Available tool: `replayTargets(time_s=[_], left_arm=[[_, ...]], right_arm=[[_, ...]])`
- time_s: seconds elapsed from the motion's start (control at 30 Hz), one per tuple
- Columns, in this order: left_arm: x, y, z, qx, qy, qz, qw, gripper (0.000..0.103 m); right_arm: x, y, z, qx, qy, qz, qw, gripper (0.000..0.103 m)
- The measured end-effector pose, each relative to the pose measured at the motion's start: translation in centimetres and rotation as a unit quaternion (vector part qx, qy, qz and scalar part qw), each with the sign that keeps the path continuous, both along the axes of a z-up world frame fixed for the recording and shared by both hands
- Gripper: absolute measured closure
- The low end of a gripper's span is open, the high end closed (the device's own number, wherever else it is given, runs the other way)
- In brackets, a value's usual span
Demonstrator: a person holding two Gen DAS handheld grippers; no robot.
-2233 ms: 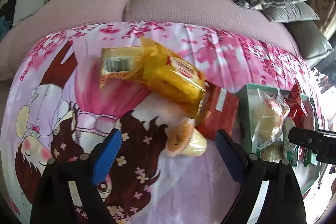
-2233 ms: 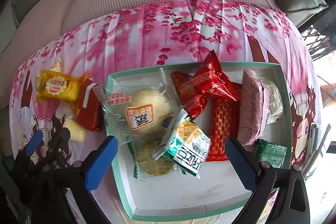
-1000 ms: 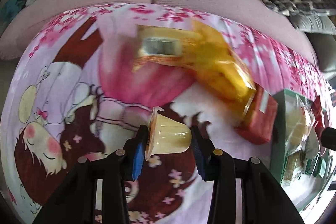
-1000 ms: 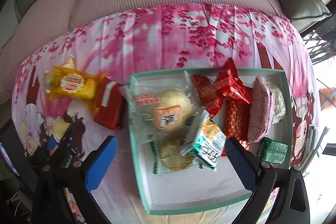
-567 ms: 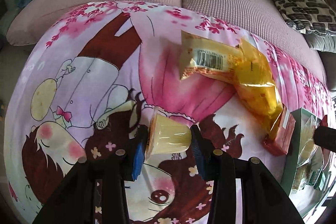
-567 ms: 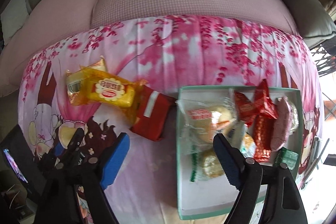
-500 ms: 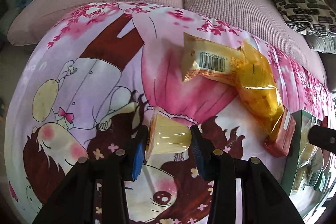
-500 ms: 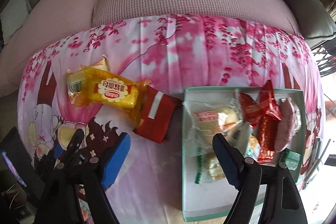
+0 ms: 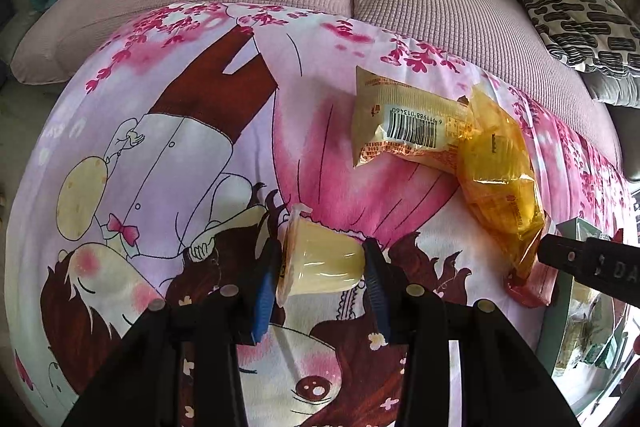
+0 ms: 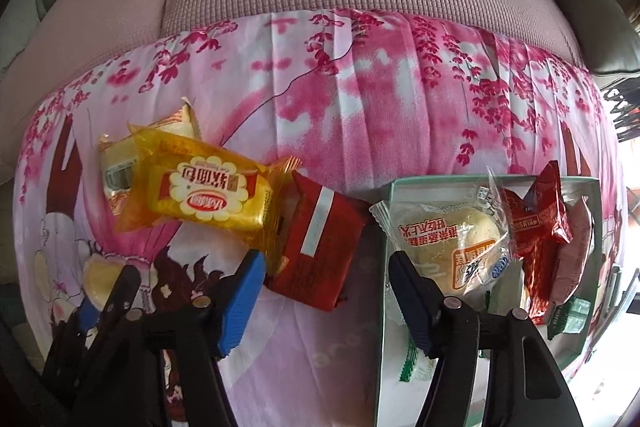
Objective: Organize snacks
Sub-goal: 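Grasp the yellow pudding cup with the left tool while the right tool approaches the red packet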
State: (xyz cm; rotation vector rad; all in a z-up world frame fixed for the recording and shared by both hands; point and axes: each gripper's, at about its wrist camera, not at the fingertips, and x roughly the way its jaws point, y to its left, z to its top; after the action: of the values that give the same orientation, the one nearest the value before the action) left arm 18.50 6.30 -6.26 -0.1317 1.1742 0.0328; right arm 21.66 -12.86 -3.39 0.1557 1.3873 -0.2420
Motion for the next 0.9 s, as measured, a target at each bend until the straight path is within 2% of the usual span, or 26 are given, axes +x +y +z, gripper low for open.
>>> replayTargets(time_s=[0.1, 0.37, 0.9], left_arm=[[0.1, 0.0, 0.0, 0.001, 0.0, -0.001, 1.0, 0.06], [0.1, 0.2, -0.1, -0.006, -0.002, 0.0, 1.0, 0.06], [0.4, -0.4, -0.6, 0.008, -0.001, -0.005, 1.0, 0.059]], right_arm=[[0.3, 0.2, -0.1, 0.001, 0.001, 0.002, 1.0, 0.047], [0.9, 0.8, 0.3, -0.017, 0.001, 0.015, 1.0, 0.048], [1.0, 1.0, -3.6, -0.012, 0.023, 0.005, 1.0, 0.053]])
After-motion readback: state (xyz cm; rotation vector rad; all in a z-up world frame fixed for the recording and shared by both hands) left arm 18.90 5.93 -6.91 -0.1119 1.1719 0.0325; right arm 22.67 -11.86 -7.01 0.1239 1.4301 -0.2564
